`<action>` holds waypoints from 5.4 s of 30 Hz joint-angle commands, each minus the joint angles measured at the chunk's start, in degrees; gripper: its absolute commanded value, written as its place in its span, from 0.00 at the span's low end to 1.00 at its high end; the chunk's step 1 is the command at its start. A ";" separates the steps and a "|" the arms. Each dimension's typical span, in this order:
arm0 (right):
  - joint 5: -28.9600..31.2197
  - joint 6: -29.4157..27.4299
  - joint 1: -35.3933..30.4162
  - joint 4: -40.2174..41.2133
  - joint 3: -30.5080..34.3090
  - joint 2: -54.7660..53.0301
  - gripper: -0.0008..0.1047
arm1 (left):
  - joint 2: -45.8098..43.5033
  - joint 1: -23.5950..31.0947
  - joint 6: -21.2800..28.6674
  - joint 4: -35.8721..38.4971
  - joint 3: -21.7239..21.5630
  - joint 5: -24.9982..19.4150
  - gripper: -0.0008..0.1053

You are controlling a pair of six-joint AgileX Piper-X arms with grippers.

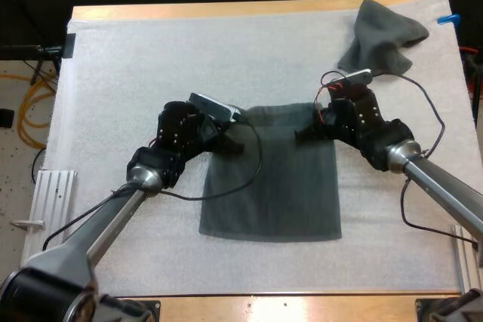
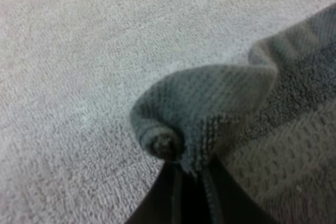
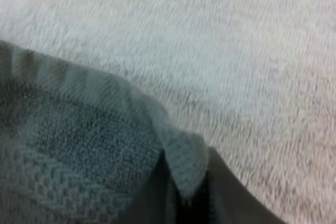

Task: Pick towel from pile fold and stack

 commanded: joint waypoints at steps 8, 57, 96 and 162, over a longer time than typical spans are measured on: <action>1.43 -0.57 -1.30 -3.85 -0.33 5.60 0.01 | 5.34 1.07 1.21 -7.30 -0.14 1.29 0.01; 2.37 18.62 8.41 44.61 -0.09 -38.00 0.62 | -48.84 1.26 6.90 52.60 -2.91 -7.76 0.52; -36.60 35.84 -3.47 4.51 34.71 -18.37 0.62 | -48.83 1.26 7.51 53.57 4.16 -1.71 0.52; -39.56 31.70 -3.47 0.89 34.71 -16.69 0.01 | -3.06 1.26 -6.71 26.16 15.68 30.00 0.61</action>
